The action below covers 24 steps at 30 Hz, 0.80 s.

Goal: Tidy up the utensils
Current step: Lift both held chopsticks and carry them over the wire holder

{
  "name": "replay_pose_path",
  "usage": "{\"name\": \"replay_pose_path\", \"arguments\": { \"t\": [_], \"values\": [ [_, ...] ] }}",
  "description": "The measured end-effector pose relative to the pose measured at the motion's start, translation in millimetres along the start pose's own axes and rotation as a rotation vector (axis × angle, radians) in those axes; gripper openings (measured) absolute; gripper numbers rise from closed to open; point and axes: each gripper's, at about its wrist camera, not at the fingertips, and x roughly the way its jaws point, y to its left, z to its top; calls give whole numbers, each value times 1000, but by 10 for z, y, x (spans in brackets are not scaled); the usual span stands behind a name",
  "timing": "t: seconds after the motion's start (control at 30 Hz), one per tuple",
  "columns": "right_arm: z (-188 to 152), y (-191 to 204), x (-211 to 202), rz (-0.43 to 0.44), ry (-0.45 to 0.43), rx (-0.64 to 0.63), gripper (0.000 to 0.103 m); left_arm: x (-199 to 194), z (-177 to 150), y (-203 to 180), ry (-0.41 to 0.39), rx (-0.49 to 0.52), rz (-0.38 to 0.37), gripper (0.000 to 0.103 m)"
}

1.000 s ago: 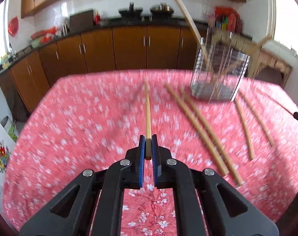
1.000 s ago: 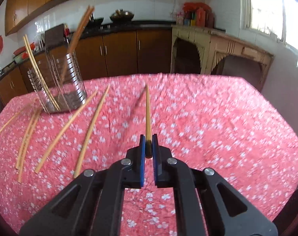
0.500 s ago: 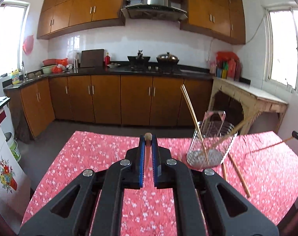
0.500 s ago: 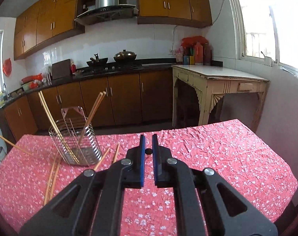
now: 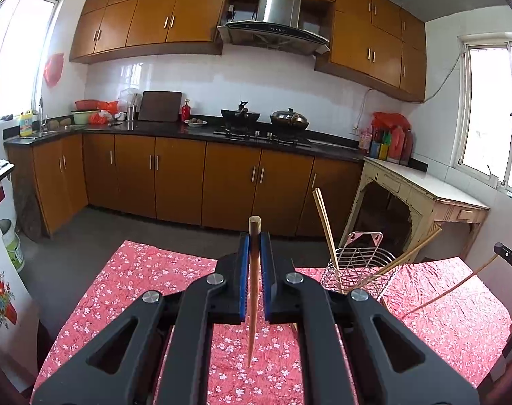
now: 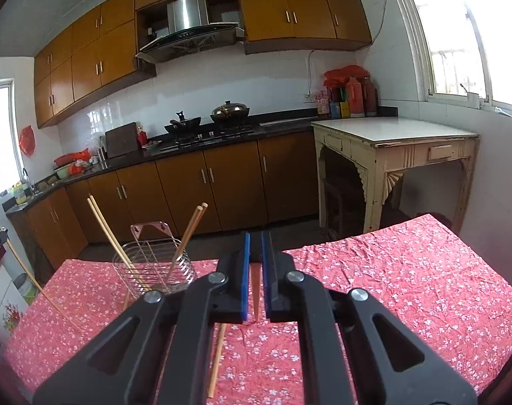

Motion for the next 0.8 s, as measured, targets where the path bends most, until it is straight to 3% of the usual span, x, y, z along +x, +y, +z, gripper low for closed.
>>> {"name": "replay_pose_path", "arguments": {
  "t": [0.37, 0.8],
  "values": [
    [214, 146, -194, 79, -18, 8, 8, -84, 106, -175, -26, 5, -42, 6],
    [1031, 668, -667, 228, -144, -45, 7, -113, 687, -742, -114, -21, -181, 6]
  ]
}}
